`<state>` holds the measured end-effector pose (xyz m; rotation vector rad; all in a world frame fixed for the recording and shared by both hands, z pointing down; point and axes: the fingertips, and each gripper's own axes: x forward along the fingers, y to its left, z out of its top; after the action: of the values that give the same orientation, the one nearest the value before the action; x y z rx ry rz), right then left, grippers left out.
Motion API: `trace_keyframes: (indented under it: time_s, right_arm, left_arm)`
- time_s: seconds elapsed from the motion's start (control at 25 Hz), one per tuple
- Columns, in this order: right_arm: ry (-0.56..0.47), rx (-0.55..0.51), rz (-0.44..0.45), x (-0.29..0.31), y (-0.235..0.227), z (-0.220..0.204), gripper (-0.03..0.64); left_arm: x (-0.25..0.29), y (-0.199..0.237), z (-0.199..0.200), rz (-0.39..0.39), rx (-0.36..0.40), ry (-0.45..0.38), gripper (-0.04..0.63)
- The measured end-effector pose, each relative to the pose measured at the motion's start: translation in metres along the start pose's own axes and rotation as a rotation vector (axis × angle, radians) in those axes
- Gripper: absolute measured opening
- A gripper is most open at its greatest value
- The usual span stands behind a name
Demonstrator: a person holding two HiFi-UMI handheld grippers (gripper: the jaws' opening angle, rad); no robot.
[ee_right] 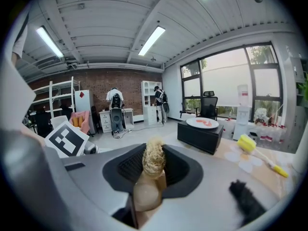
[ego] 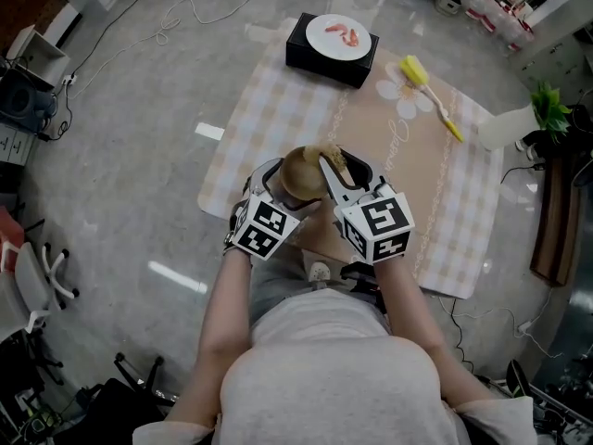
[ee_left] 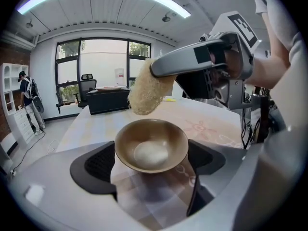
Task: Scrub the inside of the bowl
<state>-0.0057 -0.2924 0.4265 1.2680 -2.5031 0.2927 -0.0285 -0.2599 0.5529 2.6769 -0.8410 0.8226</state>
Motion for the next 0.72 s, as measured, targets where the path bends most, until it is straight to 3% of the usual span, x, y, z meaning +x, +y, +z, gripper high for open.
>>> trace_keyframes:
  time_s: [0.72]
  right_arm:
    - [0.1, -0.037, 0.166, 0.059, 0.028, -0.016, 0.098]
  left_arm:
    - [0.0, 0.0, -0.001, -0.028, -0.018, 0.036, 0.485]
